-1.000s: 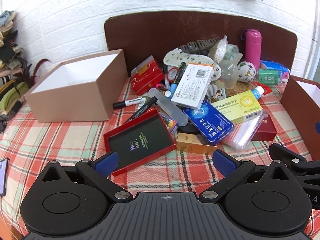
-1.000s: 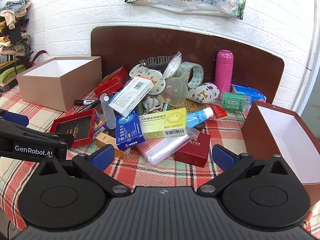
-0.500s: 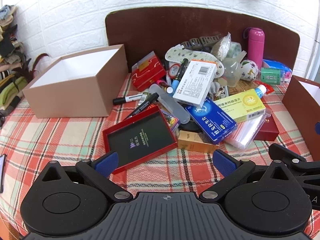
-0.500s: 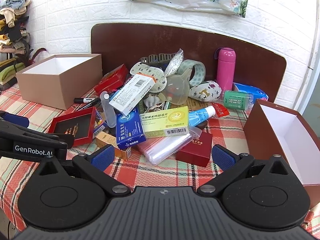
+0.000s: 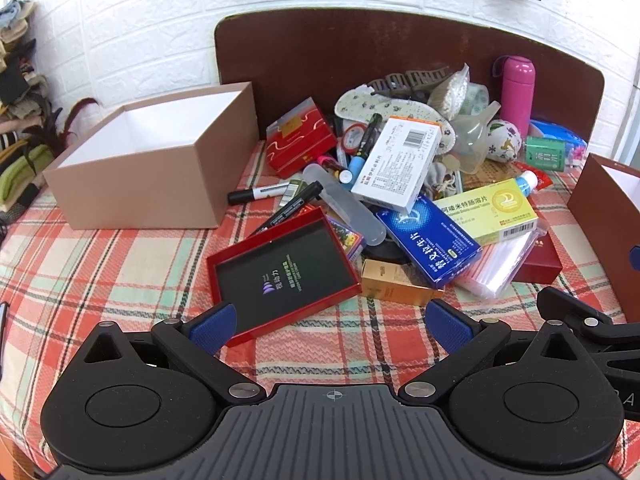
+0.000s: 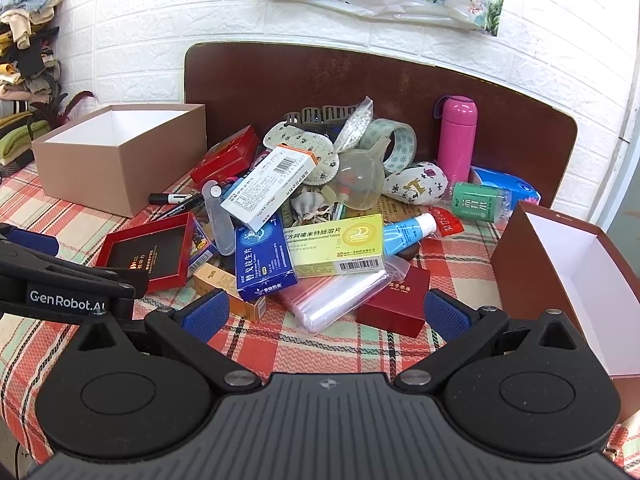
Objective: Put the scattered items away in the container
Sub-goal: 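Move the right tool toward the red-framed black tray in the pile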
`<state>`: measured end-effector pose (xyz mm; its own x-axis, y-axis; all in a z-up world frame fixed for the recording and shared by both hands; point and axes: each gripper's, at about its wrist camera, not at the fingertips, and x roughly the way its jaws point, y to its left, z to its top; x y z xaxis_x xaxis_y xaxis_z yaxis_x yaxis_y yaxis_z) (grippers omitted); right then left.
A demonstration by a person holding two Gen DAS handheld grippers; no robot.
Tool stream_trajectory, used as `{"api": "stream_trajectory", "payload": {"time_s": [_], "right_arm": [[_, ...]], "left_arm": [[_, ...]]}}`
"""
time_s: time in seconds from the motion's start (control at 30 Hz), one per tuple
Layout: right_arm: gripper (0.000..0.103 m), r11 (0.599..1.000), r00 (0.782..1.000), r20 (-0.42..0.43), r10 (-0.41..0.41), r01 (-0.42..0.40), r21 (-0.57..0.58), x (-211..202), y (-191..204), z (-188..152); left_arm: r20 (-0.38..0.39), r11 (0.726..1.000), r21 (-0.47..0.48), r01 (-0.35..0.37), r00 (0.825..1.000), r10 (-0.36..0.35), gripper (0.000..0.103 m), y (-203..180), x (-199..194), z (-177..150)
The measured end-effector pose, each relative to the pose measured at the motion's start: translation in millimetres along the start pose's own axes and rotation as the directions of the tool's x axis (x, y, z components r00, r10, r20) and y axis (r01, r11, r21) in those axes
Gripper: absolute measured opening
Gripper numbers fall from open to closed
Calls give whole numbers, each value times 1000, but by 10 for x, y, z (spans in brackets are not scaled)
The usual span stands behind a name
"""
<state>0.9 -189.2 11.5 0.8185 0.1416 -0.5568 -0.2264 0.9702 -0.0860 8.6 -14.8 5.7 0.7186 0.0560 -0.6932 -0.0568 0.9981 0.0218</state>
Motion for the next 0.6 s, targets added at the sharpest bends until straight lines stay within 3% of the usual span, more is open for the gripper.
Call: {"api": "stream_trajectory", "payload": {"time_s": [0.6], "right_arm": [[103,1000,1000,-20,3,-3,-2,95,36,2]], "left_arm": [[-20,1000,-7,3,1000,-3,103,41,104,-2]]}}
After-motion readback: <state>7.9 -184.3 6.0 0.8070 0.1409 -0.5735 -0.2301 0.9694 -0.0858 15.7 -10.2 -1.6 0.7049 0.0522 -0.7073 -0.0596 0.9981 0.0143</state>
